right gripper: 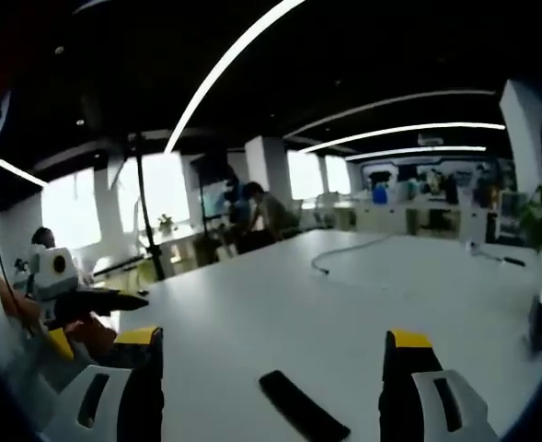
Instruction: Press the specified remote control buttons in sequence, fully releasing each button before pressing the next.
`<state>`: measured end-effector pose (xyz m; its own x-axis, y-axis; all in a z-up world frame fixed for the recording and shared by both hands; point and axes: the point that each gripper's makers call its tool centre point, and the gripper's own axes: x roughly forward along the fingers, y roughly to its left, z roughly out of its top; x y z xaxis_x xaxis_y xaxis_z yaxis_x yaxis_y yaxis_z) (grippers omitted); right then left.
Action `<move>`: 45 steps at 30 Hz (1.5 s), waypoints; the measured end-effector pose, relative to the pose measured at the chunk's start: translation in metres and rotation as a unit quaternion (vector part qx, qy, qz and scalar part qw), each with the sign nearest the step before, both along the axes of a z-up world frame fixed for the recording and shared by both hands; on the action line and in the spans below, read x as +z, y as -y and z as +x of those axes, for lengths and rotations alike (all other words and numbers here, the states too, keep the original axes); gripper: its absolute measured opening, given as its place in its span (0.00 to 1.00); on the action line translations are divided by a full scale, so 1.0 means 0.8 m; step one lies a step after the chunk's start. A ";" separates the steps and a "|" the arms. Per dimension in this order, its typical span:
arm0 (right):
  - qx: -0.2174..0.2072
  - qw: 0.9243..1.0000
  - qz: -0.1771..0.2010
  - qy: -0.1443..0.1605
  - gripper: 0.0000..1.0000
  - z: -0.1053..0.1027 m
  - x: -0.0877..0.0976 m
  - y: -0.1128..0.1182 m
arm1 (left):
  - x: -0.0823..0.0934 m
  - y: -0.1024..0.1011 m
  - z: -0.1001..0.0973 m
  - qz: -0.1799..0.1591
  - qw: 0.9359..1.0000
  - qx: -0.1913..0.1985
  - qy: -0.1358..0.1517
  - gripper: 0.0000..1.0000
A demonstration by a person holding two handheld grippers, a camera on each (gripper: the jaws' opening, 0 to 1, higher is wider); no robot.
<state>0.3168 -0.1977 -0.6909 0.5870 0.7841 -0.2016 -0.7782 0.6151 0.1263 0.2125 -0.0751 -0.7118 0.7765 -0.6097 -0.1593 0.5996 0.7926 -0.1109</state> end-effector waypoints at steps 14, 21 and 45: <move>-0.042 0.999 -0.006 0.024 0.95 -0.046 0.017 0.037 | 0.010 -0.003 -0.001 -0.016 1.000 0.001 0.015 0.99; -0.061 0.998 -0.007 0.030 0.92 -0.073 0.015 0.054 | 0.012 -0.004 -0.002 -0.024 1.000 0.002 0.014 0.99; -0.131 0.991 -0.005 0.017 0.90 -0.114 -0.010 0.114 | 0.009 -0.007 -0.001 -0.026 1.000 0.011 0.006 0.99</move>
<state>0.2259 -0.2887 -0.6992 0.7772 0.6012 -0.1857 -0.5947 0.7983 0.0952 0.2119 -0.0694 -0.7047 0.7918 -0.5992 -0.1184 0.5832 0.7992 -0.1455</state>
